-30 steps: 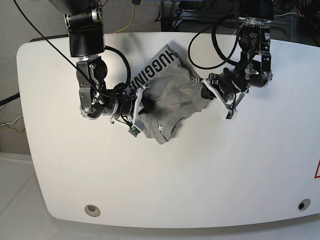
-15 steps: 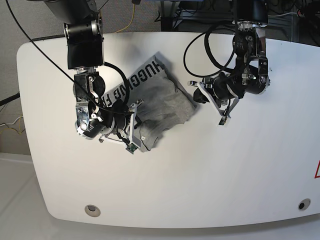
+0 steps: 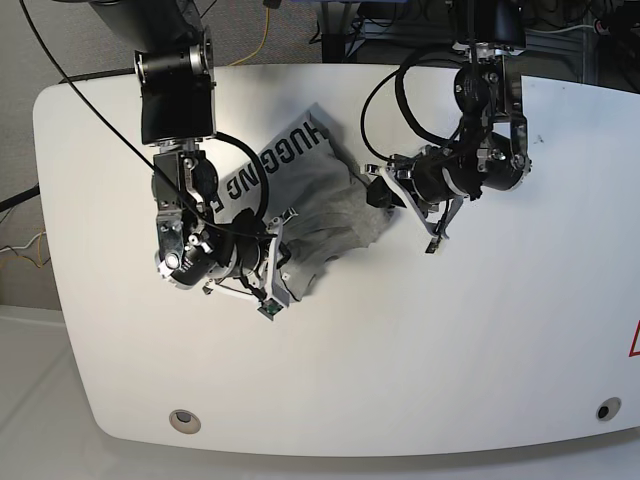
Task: Fold the T-shirt properly
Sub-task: 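Lift and turn the grey bundle with both grippers to flip it over, then lower the bundle with both grippers and lay it flat, text side up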
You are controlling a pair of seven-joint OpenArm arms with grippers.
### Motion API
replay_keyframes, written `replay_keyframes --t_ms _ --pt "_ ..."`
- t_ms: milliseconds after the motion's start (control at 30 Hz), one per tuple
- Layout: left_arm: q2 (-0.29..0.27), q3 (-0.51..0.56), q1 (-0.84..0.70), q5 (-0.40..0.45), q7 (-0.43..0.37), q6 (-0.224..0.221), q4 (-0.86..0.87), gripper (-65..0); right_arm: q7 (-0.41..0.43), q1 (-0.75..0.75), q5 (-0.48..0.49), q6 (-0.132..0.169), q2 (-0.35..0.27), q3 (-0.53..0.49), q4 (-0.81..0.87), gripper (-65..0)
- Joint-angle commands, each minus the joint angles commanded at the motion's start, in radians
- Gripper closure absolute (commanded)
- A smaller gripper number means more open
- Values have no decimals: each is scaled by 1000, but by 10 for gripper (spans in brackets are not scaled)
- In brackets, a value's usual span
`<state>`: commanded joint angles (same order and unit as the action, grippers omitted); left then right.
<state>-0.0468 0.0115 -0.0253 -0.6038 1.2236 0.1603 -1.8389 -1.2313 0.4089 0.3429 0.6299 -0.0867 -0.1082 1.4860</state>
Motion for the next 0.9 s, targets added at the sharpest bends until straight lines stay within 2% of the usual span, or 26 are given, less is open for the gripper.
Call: replay_keyframes --t_ms 200,333,633,900 --pt "-17 54 5 -3 -9 2 2 -18 6 38 0 -2 3 -55 -38 -40" --pt "-26 104 12 -3 -31 2 3 -18 20 68 0 -2 23 -61 -94 -40" --pt "-38 178 17 0 -44 0 52 -18 64 100 -2 -2 25 -63 -155 -40" --pt "-31 183 2 2 -155 2 201 -18 104 127 -2 5 17 -63 -224 -40"
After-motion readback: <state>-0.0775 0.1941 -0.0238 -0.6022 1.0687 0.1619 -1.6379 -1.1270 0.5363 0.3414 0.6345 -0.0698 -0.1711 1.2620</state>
